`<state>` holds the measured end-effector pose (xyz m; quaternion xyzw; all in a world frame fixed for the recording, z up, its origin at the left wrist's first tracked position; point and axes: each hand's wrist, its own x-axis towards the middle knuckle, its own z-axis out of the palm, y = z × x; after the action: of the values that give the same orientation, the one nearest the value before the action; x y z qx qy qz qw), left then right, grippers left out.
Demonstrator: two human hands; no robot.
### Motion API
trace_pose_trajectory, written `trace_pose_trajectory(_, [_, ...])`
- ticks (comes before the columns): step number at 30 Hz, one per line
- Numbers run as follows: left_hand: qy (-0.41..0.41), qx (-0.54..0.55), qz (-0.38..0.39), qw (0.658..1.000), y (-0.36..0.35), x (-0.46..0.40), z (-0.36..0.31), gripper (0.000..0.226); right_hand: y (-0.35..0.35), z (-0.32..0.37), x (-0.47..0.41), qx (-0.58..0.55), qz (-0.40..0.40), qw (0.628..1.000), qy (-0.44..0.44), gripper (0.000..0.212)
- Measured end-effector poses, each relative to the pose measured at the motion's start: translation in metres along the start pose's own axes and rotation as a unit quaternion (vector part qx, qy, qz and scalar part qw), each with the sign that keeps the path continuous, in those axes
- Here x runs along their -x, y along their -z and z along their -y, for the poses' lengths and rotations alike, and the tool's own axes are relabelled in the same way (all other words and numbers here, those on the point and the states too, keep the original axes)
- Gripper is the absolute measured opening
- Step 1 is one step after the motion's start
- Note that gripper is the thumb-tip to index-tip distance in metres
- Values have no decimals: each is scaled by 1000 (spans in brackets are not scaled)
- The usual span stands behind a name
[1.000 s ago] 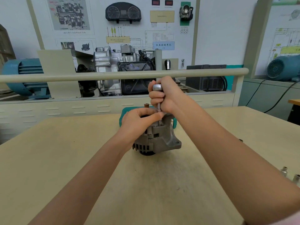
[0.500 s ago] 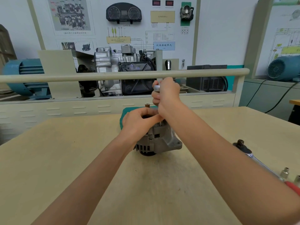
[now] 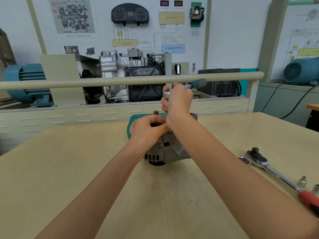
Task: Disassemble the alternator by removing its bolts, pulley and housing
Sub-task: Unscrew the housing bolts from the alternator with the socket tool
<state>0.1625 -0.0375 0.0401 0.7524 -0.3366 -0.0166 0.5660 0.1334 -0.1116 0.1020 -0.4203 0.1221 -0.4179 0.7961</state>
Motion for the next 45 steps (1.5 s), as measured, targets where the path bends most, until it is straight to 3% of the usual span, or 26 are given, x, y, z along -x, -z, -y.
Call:
trace_pose_trajectory(5, [1,11,9,1000,1,1,0,4,2,4,-2,42,57,995,-68,36])
trace_pose_trajectory(20, [-10,2,11,1000,1,0,3,19,5,7,-2,6,63,994,-89,36])
trace_pose_trajectory(24, [-14,-2,32,999,4,0,5,27,5,7,-4,-6,61,994,-95,27])
trace_pose_trajectory(30, [-1,8,19,1000,3,1,3,23,5,5,-4,0,47,996,-81,25])
trace_pose_trajectory(33, [1,6,-2,1000,0,0,2,9,0,1,-1,4,-8,1000,-26,17])
trace_pose_trajectory(37, [2,-2,-5,1000,-2,-1,1,13,-5,-5,0,17,-57,998,36,16])
trace_pose_trajectory(40, [6,-2,-4,1000,-2,0,0,8,-3,2,-2,32,-10,999,-38,20])
trace_pose_trajectory(42, [4,2,11,1000,0,1,0,4,2,10,-6,63,82,987,-123,26])
trace_pose_trajectory(45, [5,5,43,999,5,1,0,17,8,18,-13,66,231,946,-220,22])
